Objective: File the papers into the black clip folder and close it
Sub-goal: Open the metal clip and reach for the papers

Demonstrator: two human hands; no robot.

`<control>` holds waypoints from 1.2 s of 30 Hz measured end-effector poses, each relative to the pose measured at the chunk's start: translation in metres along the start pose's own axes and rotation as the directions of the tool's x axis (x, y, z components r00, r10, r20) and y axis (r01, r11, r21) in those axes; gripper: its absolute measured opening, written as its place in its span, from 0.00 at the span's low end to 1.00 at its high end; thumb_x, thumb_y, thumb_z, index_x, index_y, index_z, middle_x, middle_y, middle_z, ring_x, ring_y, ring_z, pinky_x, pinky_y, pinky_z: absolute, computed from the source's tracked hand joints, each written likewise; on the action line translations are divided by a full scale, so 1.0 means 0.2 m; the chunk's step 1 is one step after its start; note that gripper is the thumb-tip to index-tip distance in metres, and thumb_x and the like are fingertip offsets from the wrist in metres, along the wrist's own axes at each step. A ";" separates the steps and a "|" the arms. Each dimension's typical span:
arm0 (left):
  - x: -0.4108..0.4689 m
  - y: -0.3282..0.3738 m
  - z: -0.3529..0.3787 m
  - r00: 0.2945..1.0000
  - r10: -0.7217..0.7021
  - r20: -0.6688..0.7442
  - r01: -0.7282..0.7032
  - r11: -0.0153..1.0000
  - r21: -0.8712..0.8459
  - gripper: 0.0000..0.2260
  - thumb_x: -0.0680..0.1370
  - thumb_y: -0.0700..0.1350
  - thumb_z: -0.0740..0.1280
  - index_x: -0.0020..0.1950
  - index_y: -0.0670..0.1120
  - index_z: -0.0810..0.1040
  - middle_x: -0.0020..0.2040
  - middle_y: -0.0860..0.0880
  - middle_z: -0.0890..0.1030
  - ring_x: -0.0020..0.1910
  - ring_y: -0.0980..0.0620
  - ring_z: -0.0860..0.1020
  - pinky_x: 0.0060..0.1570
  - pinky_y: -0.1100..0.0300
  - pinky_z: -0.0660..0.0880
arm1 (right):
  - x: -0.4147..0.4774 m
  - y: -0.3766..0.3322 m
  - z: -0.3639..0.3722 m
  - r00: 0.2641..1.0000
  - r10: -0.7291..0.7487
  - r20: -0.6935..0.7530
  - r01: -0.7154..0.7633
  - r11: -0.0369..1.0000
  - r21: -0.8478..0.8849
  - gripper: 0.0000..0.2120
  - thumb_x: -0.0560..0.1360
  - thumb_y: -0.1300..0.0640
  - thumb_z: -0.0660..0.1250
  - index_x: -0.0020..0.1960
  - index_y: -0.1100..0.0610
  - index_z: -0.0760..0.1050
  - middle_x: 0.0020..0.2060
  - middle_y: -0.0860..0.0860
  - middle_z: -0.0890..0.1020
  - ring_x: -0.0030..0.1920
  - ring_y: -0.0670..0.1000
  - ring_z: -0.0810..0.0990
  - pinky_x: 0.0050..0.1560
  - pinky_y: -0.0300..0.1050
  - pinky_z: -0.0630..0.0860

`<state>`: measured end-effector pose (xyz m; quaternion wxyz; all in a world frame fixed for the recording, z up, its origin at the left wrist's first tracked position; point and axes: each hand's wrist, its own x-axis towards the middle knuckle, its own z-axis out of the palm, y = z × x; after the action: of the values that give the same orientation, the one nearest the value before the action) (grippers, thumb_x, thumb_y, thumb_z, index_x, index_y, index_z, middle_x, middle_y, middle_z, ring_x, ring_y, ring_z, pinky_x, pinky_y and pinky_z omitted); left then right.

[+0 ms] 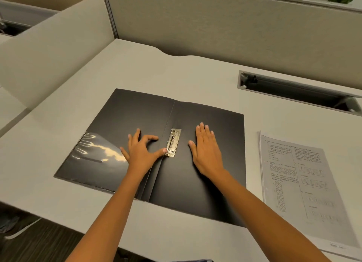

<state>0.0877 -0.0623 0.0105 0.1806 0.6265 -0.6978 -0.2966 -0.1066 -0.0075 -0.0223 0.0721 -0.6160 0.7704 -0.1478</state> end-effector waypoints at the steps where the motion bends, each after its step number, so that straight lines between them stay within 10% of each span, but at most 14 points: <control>1: 0.01 -0.01 0.00 1.000 -0.006 0.025 0.006 1.000 -0.005 0.21 0.68 0.58 0.73 0.59 0.57 0.76 0.78 0.48 0.52 0.77 0.43 0.44 0.69 0.37 0.37 | 0.00 0.00 0.01 1.000 0.000 -0.002 0.000 1.000 -0.001 0.29 0.81 0.46 0.46 0.77 0.59 0.44 0.78 0.54 0.48 0.77 0.51 0.43 0.75 0.44 0.37; 36: 0.04 -0.06 0.10 0.999 -0.003 0.046 -0.003 0.992 0.130 0.27 0.66 0.65 0.70 0.61 0.63 0.67 0.78 0.50 0.42 0.76 0.43 0.38 0.68 0.38 0.33 | 0.00 0.01 0.07 0.998 0.039 -0.058 -0.042 0.998 -0.048 0.32 0.80 0.40 0.43 0.77 0.57 0.47 0.78 0.52 0.52 0.77 0.48 0.47 0.75 0.43 0.40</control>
<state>0.0825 -0.0676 -0.0141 0.1233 0.6299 -0.7196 -0.2649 -0.1038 -0.0082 -0.0362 0.0377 -0.5972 0.7880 -0.1448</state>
